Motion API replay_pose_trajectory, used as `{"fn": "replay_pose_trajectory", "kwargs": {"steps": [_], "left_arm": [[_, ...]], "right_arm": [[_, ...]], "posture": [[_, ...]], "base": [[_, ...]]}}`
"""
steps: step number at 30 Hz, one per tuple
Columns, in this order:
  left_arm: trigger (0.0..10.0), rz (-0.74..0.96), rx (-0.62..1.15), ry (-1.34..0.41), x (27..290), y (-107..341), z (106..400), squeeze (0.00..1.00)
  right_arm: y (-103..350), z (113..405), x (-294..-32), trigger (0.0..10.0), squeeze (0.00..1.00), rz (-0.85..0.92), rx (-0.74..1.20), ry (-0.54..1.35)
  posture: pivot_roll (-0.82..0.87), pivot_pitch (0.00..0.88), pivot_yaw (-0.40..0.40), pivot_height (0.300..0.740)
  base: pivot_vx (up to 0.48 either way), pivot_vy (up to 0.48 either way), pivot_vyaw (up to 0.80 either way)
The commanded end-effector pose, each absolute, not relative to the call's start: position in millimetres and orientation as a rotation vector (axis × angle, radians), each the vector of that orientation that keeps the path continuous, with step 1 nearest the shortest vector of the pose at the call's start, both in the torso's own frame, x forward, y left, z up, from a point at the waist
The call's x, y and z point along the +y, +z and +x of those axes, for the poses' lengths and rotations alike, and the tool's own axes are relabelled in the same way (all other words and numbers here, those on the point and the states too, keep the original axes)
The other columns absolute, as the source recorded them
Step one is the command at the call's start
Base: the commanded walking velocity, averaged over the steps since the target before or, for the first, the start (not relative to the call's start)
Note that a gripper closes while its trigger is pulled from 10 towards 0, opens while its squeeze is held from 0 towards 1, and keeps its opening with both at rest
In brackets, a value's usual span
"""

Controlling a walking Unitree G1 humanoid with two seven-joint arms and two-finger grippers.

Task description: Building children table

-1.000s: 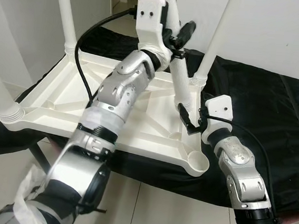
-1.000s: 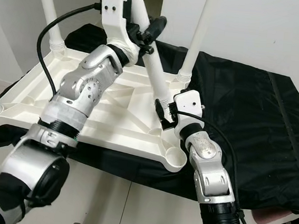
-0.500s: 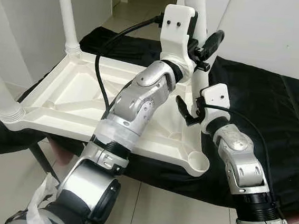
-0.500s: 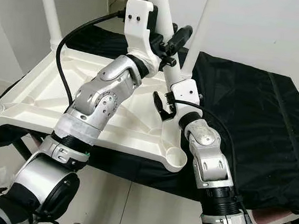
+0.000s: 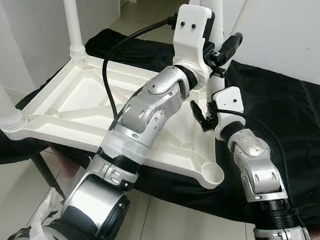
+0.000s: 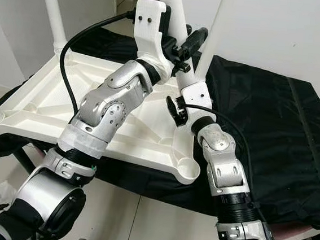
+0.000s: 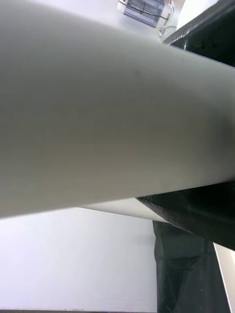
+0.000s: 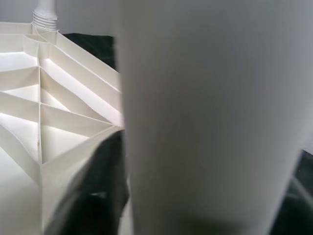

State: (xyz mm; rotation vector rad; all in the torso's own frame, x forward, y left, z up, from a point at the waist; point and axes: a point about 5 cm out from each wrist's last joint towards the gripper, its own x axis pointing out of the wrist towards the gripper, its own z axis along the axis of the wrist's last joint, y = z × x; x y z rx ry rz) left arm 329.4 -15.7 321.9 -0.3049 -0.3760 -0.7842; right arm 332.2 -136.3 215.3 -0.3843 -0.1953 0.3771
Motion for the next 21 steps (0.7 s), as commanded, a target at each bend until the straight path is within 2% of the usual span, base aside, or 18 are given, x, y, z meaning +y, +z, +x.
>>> {"fn": "replay_pose_trajectory", "kwargs": {"steps": [1,11,12,14,15,17,21], "left_arm": [[10.0,-0.302,-0.392,-0.811,-21,326,323,0.0],[10.0,-0.269,-0.389,-0.844,-27,325,318,0.0],[10.0,-0.293,-0.375,-0.874,-28,323,316,1.0],[10.0,-0.311,-0.364,-0.896,-29,322,315,1.0],[10.0,-0.305,-0.366,-0.921,-30,322,312,1.0],[10.0,-0.285,-0.378,-0.948,-30,321,309,1.0],[10.0,-0.258,-0.397,-0.972,-30,320,305,1.0]], "right_arm": [[217,333,-135,0.0,0.0,-0.393,-0.206,0.394],[215,333,-136,0.0,0.0,-0.345,-0.191,0.381],[215,334,-135,0.1,0.0,-0.278,-0.183,0.368],[215,334,-134,0.1,0.0,-0.23,-0.177,0.359],[215,334,-131,10.0,0.0,-0.176,-0.175,0.356],[214,333,-125,10.0,0.0,-0.087,-0.168,0.351],[213,333,-120,10.0,0.0,-0.022,-0.162,0.328]], "posture": [[-0.03,0.0,-0.05,0.74],[-0.03,0.0,-0.047,0.74],[-0.03,0.0,-0.047,0.74],[-0.03,0.0,-0.047,0.74],[-0.03,0.0,-0.049,0.74],[-0.03,0.0,-0.05,0.74],[-0.03,0.0,-0.052,0.74]], "base": [[0.0,0.0,0.0],[0.0,0.0,0.0],[0.0,0.0,0.0],[0.0,0.0,0.0],[0.0,0.0,0.0],[0.0,0.0,0.0],[0.0,0.0,0.0]]}}
